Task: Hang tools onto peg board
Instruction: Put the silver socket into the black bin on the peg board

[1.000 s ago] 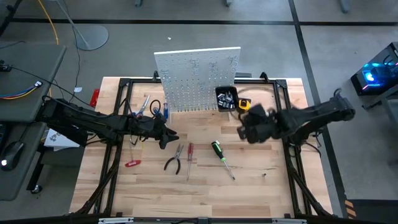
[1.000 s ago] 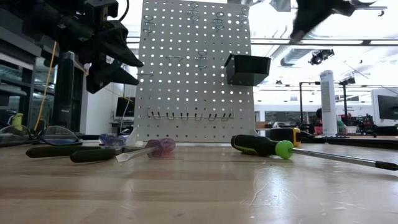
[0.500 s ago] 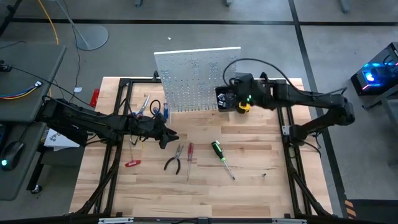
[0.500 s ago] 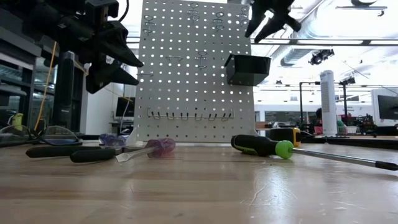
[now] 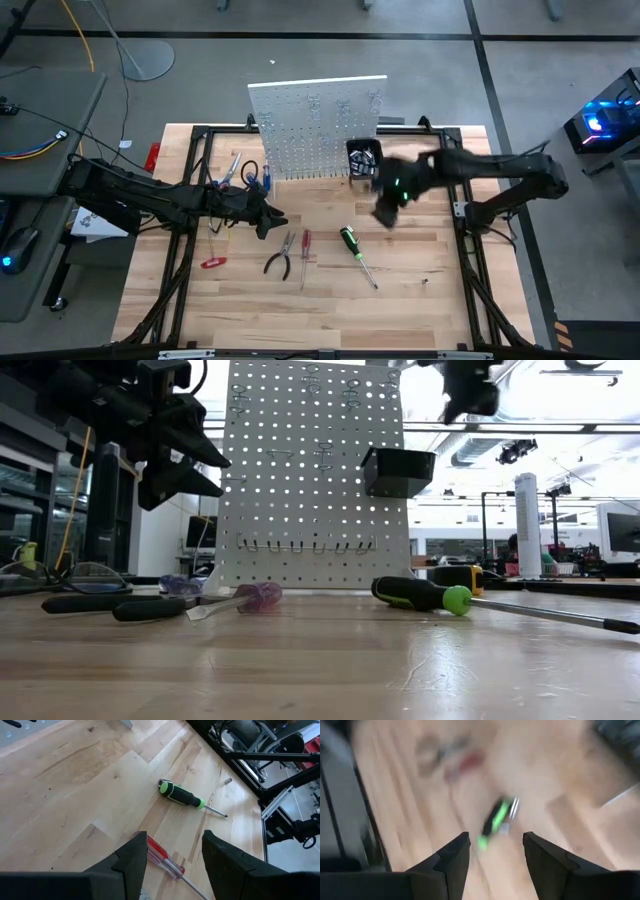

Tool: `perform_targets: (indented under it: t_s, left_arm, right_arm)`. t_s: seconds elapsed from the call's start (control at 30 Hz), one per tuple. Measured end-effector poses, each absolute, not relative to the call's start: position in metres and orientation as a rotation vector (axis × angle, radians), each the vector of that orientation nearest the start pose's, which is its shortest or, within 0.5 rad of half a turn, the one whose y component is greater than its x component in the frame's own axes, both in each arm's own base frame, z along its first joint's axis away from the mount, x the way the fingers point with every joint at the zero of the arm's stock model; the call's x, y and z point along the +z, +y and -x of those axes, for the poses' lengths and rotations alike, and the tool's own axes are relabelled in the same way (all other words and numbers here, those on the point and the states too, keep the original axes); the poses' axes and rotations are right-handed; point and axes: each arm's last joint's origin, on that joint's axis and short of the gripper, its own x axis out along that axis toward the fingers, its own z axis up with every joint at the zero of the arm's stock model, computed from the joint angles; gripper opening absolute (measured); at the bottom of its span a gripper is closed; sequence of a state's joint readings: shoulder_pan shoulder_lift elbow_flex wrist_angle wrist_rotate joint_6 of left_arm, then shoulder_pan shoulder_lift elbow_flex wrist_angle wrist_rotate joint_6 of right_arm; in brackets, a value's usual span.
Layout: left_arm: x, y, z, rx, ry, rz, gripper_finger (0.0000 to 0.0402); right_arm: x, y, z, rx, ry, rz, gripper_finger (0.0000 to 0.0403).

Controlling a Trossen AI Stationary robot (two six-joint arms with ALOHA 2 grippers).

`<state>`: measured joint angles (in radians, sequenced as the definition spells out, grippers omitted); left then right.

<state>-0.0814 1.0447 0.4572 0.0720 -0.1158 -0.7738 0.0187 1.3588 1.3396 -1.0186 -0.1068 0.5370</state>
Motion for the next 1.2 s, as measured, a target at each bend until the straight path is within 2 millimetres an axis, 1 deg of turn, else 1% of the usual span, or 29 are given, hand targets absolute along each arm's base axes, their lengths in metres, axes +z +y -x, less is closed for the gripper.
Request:
perform_targets:
  t_s: [0.1,0.2,0.3,0.43,0.57,0.73,0.83,0.97,1.07,1.2]
  left_arm:
    - [0.198,-0.014,-0.208,0.23,0.472,0.706,0.0172]
    - [0.198,-0.014,-0.208,0.23,0.472,0.706,0.0172]
    - [0.198,-0.014,-0.208,0.23,0.472,0.708,0.0172]
    - [0.198,-0.014,-0.208,0.237,0.47,0.739,0.0172]
    - [0.198,-0.014,-0.208,0.233,0.472,0.743,0.0172]
    - [0.198,-0.014,-0.208,0.233,0.472,0.742,0.0172]
    - [0.198,-0.014,-0.208,0.231,0.472,0.743,0.0172]
    - [0.198,-0.014,-0.208,0.232,0.473,0.743,0.0172]
    - [0.198,-0.014,-0.208,0.231,0.473,0.742,0.0172]
    - [0.198,-0.014,-0.208,0.231,0.474,0.742,0.0172]
  right_arm:
    - [0.317,0.032,-0.266,-0.023,1.173,-0.307,0.0178]
    - [0.296,0.049,-0.282,0.129,1.237,-0.048,0.0178]
    - [0.268,0.057,-0.305,0.243,1.269,0.121,0.0178]
    - [0.227,0.058,-0.329,0.329,1.353,0.237,0.0179]
    - [0.19,0.05,-0.342,0.386,1.454,0.298,0.0179]
    - [0.162,0.04,-0.355,0.449,1.474,0.305,0.0179]
    - [0.151,0.038,-0.361,0.459,1.462,0.318,0.0179]
    - [0.138,0.038,-0.363,0.465,1.496,0.316,0.0171]
    - [0.132,0.038,-0.363,0.468,1.533,0.312,0.0151]
    - [0.128,0.038,-0.363,0.46,1.536,0.317,0.0111]
